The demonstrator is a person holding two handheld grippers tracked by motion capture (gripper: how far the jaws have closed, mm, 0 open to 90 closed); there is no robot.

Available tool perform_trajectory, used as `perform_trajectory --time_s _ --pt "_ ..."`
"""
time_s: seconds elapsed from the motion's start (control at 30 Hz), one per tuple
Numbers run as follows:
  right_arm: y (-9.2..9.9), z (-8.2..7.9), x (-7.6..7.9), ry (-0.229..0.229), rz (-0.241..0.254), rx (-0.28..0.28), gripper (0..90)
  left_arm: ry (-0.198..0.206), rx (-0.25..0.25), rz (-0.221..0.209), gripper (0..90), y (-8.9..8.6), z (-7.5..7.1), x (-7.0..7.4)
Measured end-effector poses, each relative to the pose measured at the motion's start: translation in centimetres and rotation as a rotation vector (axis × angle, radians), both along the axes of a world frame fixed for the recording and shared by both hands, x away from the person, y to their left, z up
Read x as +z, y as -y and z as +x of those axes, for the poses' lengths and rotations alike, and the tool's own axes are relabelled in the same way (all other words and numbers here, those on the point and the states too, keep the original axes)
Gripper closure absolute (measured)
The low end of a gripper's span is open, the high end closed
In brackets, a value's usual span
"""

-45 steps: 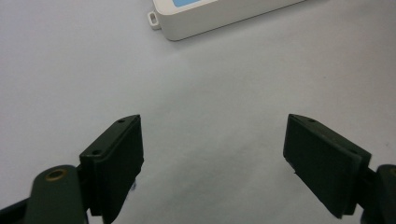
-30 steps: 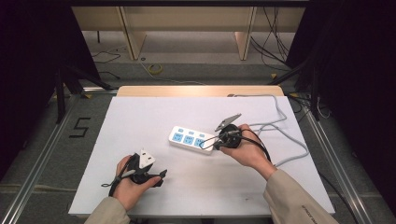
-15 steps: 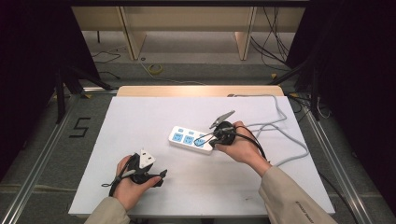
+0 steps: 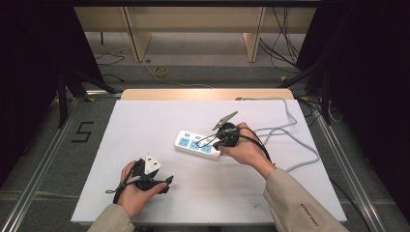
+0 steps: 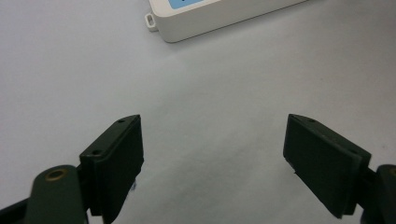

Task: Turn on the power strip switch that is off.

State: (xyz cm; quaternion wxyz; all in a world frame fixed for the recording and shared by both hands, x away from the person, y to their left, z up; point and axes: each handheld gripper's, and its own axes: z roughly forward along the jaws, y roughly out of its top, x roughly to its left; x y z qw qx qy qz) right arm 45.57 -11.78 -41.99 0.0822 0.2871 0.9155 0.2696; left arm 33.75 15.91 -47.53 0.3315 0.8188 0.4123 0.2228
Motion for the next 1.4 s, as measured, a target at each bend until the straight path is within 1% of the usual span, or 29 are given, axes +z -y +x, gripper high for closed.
perform_trajectory --time_s 0.5,0.7,0.8,0.9,0.97,1.4 --pt "-1.4 1.2 0.1 -0.01 -0.01 0.005 90.0 0.003 -0.002 -0.002 19.9 0.1 0.0 0.0" --pt "-1.9 1.5 0.1 -0.013 -0.015 0.007 90.0 0.001 -0.003 -0.001 20.0 0.1 0.0 0.0" --pt "-2.2 1.7 0.1 -0.007 -0.013 0.013 90.0 0.002 -0.003 -0.002 19.9 0.2 0.0 0.0" --pt "-2.4 1.8 0.1 -0.017 -0.012 0.005 90.0 0.004 -0.002 -0.004 19.9 0.2 0.0 0.0" --pt "-2.5 2.0 0.0 -0.014 -0.017 0.012 90.0 0.004 -0.003 -0.004 19.9 0.1 0.0 0.0" --pt "-3.2 2.4 0.1 -0.011 -0.021 0.01 90.0 0.003 -0.005 0.0 19.9 0.2 0.0 0.0"
